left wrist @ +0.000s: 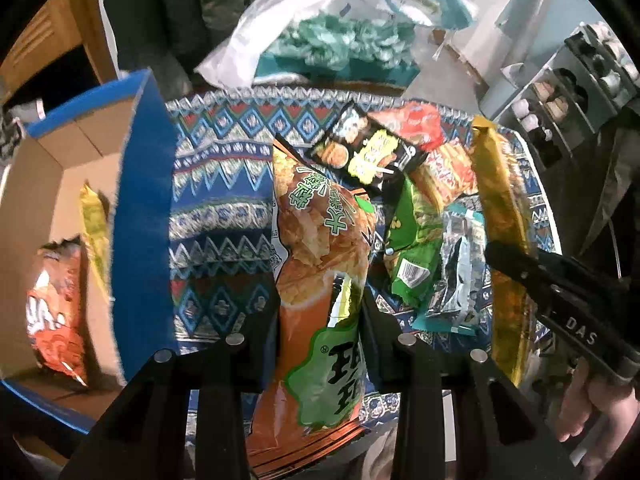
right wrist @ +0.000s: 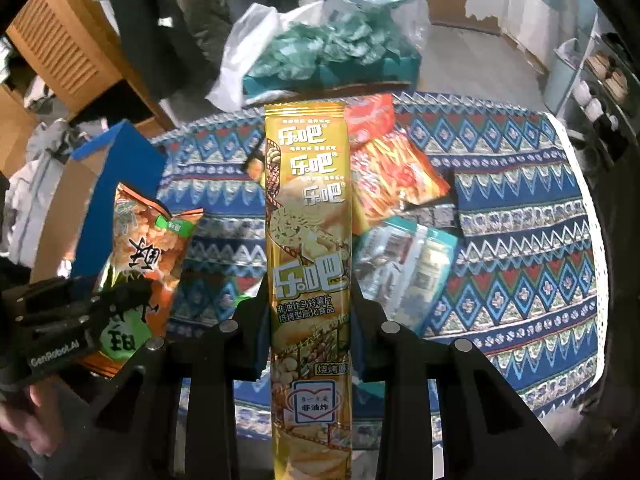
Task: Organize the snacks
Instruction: 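Lift both held snacks and carry them into the cardboard box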
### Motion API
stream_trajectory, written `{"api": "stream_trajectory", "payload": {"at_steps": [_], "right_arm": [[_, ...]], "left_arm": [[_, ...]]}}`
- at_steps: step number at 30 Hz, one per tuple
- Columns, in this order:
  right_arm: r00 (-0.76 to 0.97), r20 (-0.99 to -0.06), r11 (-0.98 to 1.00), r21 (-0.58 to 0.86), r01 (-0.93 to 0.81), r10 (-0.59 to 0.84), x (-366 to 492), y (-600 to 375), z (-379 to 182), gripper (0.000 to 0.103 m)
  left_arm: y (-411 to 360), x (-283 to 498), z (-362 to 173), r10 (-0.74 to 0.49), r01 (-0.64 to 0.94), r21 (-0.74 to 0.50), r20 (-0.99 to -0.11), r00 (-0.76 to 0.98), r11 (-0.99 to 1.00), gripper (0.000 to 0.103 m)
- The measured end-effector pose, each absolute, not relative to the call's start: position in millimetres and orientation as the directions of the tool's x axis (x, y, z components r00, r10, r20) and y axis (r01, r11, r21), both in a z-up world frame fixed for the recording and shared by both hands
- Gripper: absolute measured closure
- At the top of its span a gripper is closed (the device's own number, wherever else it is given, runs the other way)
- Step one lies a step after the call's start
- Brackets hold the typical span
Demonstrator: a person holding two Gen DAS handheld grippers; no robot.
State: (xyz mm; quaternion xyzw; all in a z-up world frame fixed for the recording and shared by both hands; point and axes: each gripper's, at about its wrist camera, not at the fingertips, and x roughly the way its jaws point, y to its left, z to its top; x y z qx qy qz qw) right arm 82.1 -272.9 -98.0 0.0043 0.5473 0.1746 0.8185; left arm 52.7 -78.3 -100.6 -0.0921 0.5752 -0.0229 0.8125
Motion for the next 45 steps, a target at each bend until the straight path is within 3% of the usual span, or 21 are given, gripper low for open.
{"api": "stream_trajectory", "payload": {"at_steps": [27,45], "right_arm": [[0.319,-0.849,0.850,0.247,-0.466,0.422,79,-151,-50,0.073],[0.234,-0.844,0.779,0.292,-0.555,0.483,79,-36,-44,0.073]], "left_arm": [[23,9,-48,-0.135,-0.181,-0.244,-0.874,0.468,0.953,0.067],[121,-16,-50,-0.065,-0.349,-0.274,-0.859,0.508,0.896,0.067]]}}
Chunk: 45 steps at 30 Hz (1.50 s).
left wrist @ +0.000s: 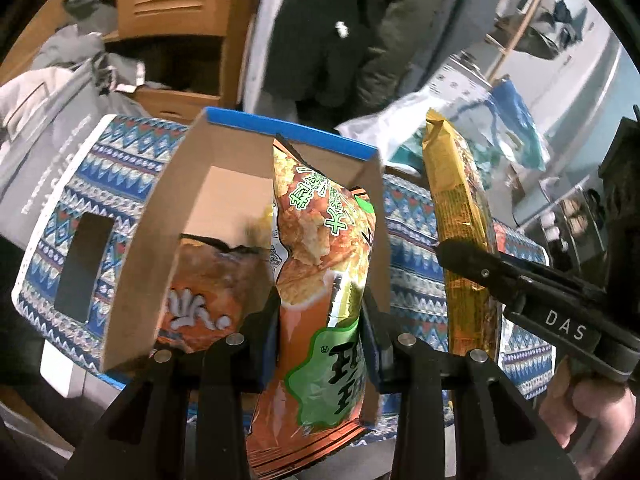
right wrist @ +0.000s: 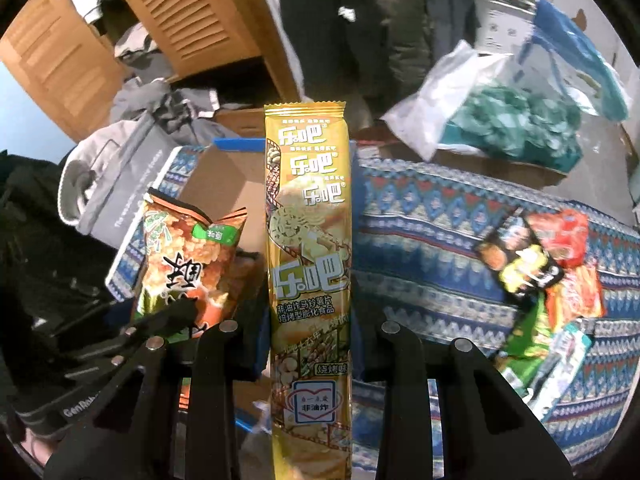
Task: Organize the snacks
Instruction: 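Lift both held snacks and carry them into the cardboard box, then open both grippers to release the snacks inside the box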
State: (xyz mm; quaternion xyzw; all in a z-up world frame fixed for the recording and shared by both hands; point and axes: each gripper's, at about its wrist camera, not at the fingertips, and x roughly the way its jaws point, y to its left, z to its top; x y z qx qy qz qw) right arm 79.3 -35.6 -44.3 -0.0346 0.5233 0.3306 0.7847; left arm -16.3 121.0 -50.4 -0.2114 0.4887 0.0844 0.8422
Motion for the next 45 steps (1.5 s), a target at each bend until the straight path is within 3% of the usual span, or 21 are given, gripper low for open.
{"api": "stream_trajectory", "payload": {"at_steps": [19,21,24,26,45], "right_arm": [[0.130,-0.870,0.752,0.326,-0.573,0.476,76,41,-74,0.071],[0.121,-0.875,0.751,0.324,-0.575,0.470,76,45,-77,0.065],[0.140,-0.874,0.758,0.312,-0.573,0.466,76,45,-75,0.065],[0.147,-0.873,0.761,0.309,-0.570,0.465,78,43,-74,0.065],[0.185,-0.883,0.784,0.266,-0.560,0.432,81,18,-70,0.054]], "left_arm": [[174,-22,-86,-0.012,-0.489,-0.258,-0.893,0.450,0.833,0.067],[175,-22,-88,-0.009,-0.501,-0.256,-0.896,0.443,0.826,0.064],[176,-23,-87,0.000,-0.514,-0.254,-0.897,0.443,0.819,0.048],[177,-23,-86,0.011,-0.522,-0.251,-0.895,0.447,0.815,0.045],[166,-18,-80,0.015,-0.500,-0.234,-0.896,0.445,0.833,0.044]]}}
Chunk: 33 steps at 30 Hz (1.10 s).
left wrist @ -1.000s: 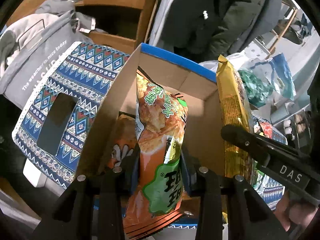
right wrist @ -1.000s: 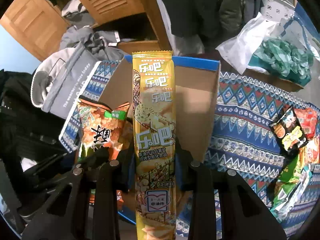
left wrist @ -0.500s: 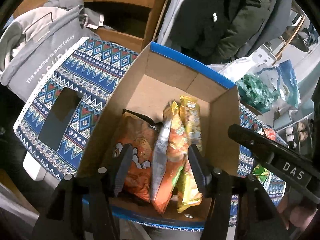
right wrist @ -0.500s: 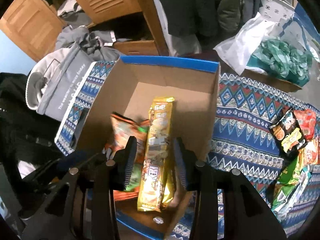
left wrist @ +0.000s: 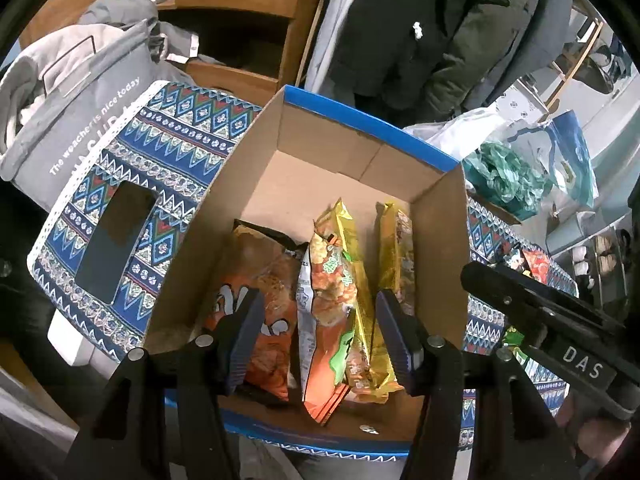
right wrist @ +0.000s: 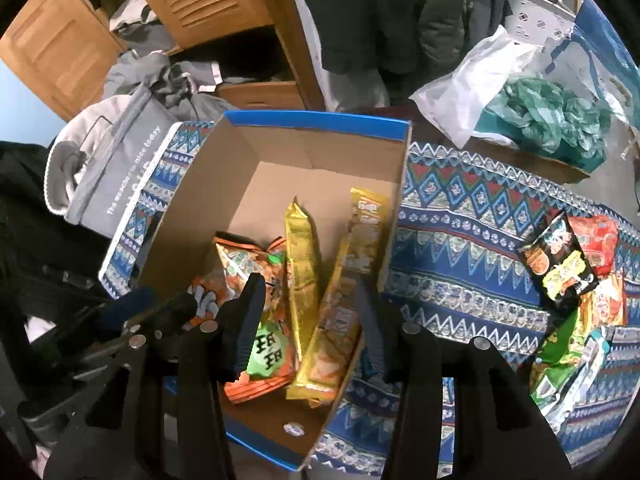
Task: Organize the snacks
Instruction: 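Open both grippers to release the snacks inside the box, then move both grippers back over the remaining snack pile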
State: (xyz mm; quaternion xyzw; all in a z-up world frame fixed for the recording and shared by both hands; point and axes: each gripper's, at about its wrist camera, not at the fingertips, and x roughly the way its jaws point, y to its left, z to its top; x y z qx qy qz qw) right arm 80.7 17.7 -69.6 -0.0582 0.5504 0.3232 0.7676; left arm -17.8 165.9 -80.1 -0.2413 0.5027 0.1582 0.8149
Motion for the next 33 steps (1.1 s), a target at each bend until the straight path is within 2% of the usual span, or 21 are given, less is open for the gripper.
{"api": "stream_trajectory", "payload": {"at_steps": [2,9,13,19,23,33], "right_arm": [[0.193,-0.883,0.787,0.259,-0.560,0.427,81,13,-69,0.050],[0.206,-0.885,0.798,0.248,-0.549,0.417,83,-7,-69,0.049],[0.224,-0.887,0.810,0.233,-0.537,0.404,83,-22,-68,0.038],[0.240,-0.891,0.828,0.220,-0.516,0.386,83,-49,-70,0.038],[0.253,-0.894,0.842,0.208,-0.497,0.370,83,-71,-72,0.033],[0.276,-0.904,0.891,0.198,-0.408,0.327,90,-135,-85,0.031]], "left_arm": [[163,-17,-80,0.013,-0.498,-0.232,-0.897,0.441,0.836,0.044],[148,-11,-78,0.010,-0.474,-0.221,-0.899,0.438,0.852,0.044],[137,-6,-78,0.003,-0.452,-0.213,-0.902,0.431,0.866,0.043],[114,3,-78,-0.005,-0.414,-0.195,-0.909,0.417,0.889,0.040],[97,9,-78,-0.019,-0.388,-0.193,-0.911,0.412,0.901,0.038],[45,24,-81,-0.051,-0.298,-0.174,-0.924,0.380,0.938,0.037]]}}
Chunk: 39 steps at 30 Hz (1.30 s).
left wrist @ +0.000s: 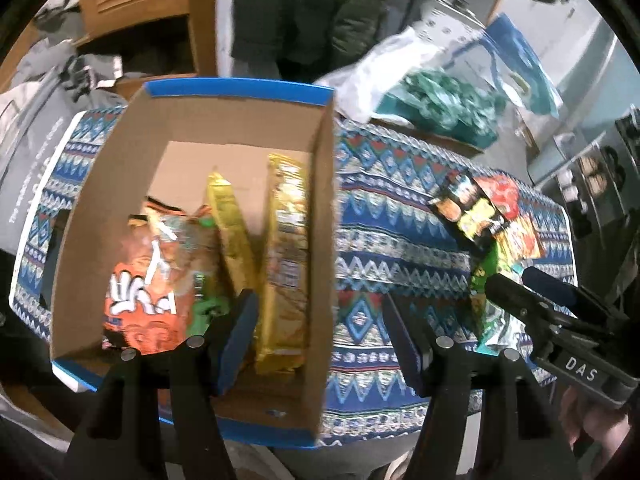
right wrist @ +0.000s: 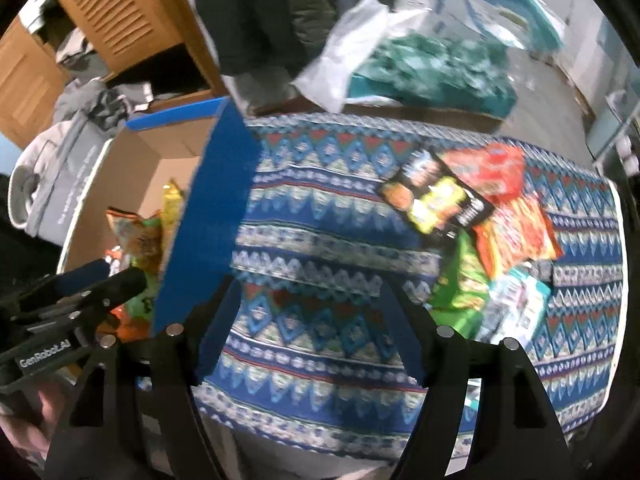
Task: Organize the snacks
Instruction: 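Move both grippers back over the remaining snack pile, then grasp the teal-silver bag with the right gripper while the left grasps the green bag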
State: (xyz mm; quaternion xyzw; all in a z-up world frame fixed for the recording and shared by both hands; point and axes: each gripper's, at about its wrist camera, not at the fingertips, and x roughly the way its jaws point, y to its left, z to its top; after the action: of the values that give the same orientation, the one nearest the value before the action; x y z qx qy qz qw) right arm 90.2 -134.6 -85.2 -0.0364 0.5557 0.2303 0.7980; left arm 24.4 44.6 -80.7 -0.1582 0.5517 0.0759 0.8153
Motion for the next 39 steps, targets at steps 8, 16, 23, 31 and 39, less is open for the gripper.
{"api": "stream_trajectory", "payload": {"at_steps": [8,16,23,31,39], "right_arm": [[0.297,-0.906,0.928,0.206,-0.310,0.300,97,-189,-93,0.025],[0.315,-0.909,0.953,0.211,-0.219,0.274,106,-239,-103,0.024],[0.305,-0.928,0.976,0.186,-0.112,0.212,115,-283,-126,0.024],[0.233,-0.956,0.984,0.173,-0.041,0.178,123,-302,-164,0.024],[0.163,-0.974,0.987,0.159,0.003,0.156,132,-302,-201,0.024]], "left_arm": [[-2,39,-83,-0.063,-0.216,-0.147,-0.932,0.357,0.965,0.034],[-50,52,-90,-0.075,-0.128,-0.124,-0.940,0.332,0.984,0.031],[-78,67,-101,-0.111,-0.093,-0.147,-0.944,0.311,0.985,0.029],[-100,86,-122,-0.128,-0.094,-0.162,-0.947,0.295,0.982,0.029],[-111,97,-144,-0.126,-0.097,-0.156,-0.956,0.265,0.983,0.029]]}}
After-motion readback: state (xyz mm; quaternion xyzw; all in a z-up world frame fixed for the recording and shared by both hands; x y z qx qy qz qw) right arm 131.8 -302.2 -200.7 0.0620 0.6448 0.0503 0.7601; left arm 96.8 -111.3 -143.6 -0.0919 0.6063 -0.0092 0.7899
